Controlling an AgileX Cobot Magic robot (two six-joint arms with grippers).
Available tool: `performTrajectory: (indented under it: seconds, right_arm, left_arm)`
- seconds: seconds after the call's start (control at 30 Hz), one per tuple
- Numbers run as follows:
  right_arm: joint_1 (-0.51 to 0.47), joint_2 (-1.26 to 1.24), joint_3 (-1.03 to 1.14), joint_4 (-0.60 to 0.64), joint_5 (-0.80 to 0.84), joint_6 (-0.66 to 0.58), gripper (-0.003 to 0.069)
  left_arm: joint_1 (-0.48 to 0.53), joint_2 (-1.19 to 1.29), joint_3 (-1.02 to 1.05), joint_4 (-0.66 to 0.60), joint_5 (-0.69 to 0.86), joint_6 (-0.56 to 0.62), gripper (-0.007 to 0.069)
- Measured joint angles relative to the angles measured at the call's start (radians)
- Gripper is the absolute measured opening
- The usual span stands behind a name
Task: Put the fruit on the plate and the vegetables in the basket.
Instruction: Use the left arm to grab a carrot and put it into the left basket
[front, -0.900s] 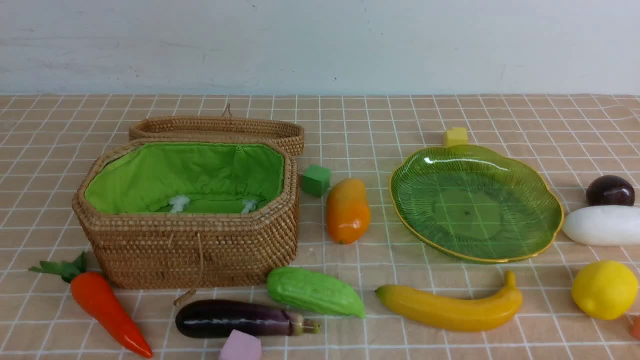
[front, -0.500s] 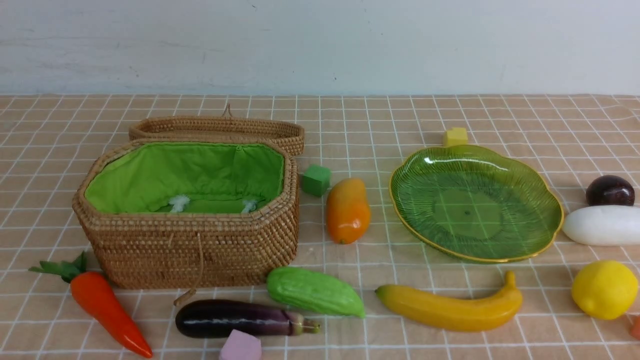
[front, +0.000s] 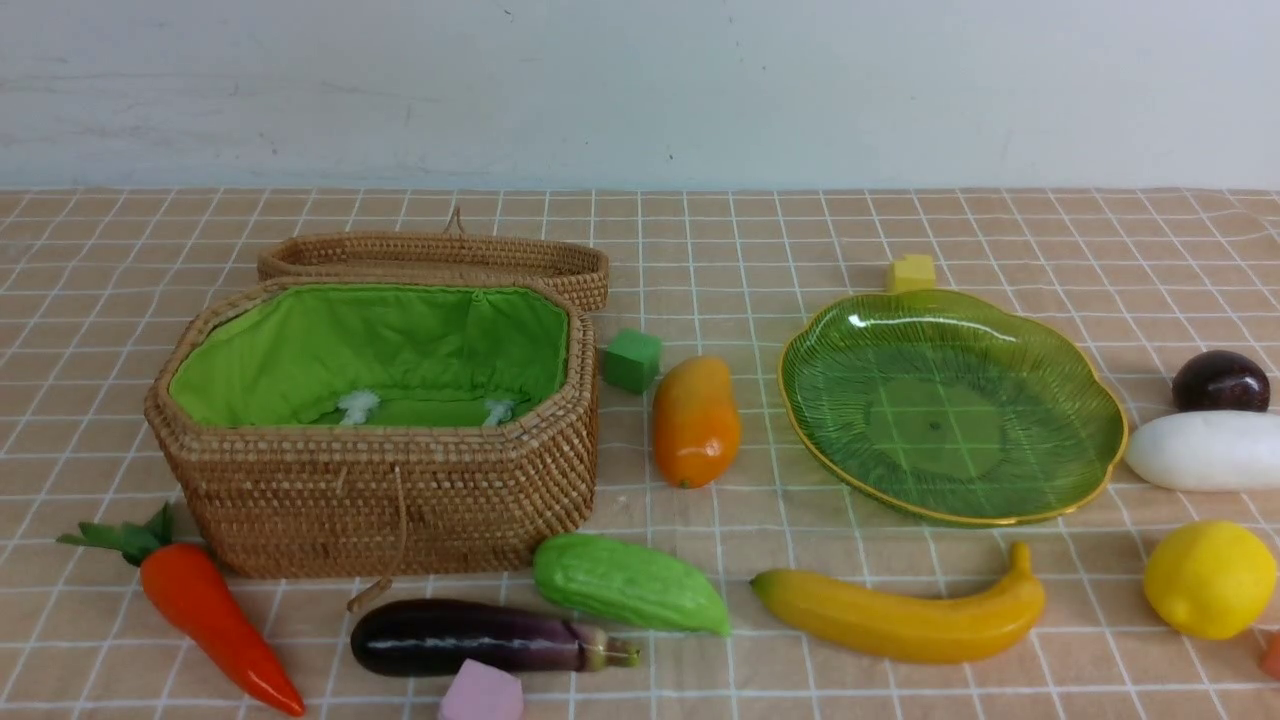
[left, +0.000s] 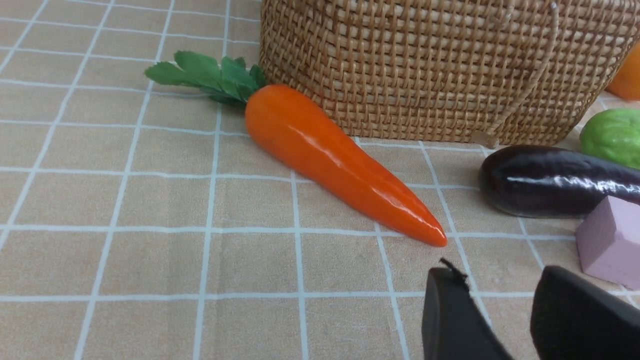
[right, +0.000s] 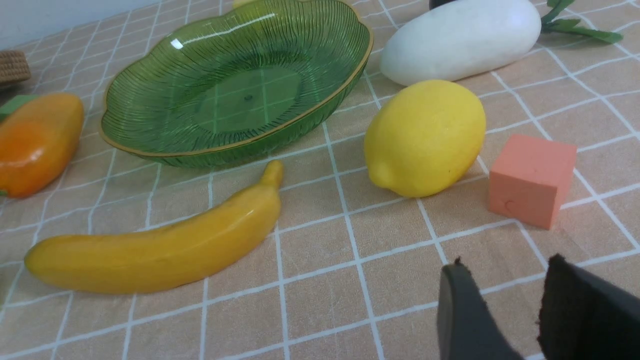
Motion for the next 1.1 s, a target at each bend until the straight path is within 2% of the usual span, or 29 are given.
performTrajectory:
  seconds: [0.1,0.33,0.37,0.43,0.5,0.53,0.6,0.63,0.7,0.73,0.77,0.83,1.0,1.1]
  right_arm:
    - [0.0,0.0,0.0,0.0,0.0,0.0,0.0242]
    - [0.0,0.0,0.0,0.0,0.0,0.0,0.0242]
    - [0.0,0.0,0.0,0.0,0.0,0.0,0.0242]
    - [0.0,0.0,0.0,0.0,0.0,0.0,0.0242]
    - [0.0,0.0,0.0,0.0,0.0,0.0,0.0242]
    - [0.0,0.0,0.0,0.0,0.0,0.0,0.0242]
    - [0.0,0.0,0.0,0.0,0.0,0.0,0.0242]
    - [0.0,0.0,0.0,0.0,0.0,0.0,0.0242]
    - [0.0,0.0,0.0,0.0,0.0,0.0,0.0242]
    - [0.0,0.0,0.0,0.0,0.0,0.0,0.0242]
    - [0.0,0.0,0.0,0.0,0.0,0.0,0.0242]
    - [0.0,0.0,0.0,-0.005,0.0,0.0,0.0242]
    - [0.0,0.0,0.01,-0.054,-0.064,0.011,0.0242]
    - [0.0,0.0,0.015,0.093,-0.13,0.154,0.0242]
  left_arm:
    - [0.0,0.0,0.0,-0.042,-0.066,-0.027,0.0239]
    - [0.0,0.0,0.0,-0.364,-0.4,-0.212,0.0239]
    - [0.0,0.0,0.0,-0.364,-0.4,-0.212,0.0239]
    - [0.0,0.0,-0.002,-0.463,-0.467,-0.263,0.023]
    - [0.0,0.0,-0.025,-0.505,-0.446,-0.278,0.0195]
    - [0.0,0.0,-0.039,-0.506,-0.431,-0.275,0.0176]
    - [0.0,0.055,-0.13,-0.485,-0.335,-0.225,0.0057]
    - [0.0,0.071,-0.144,-0.48,-0.316,-0.215,0.0038]
    - [0.0,0.19,-0.232,-0.454,-0.186,-0.154,-0.0013]
    - [0.0,0.201,-0.239,-0.454,-0.174,-0.15,-0.0013]
    - [0.0,0.295,-0.296,-0.448,-0.063,-0.106,-0.0013]
    - [0.0,0.367,-0.339,-0.443,-0.004,-0.078,-0.0013]
    - [0.0,0.638,-0.503,-0.441,0.272,0.076,-0.0013]
    - [0.0,0.71,-0.552,-0.442,0.378,0.118,-0.0013]
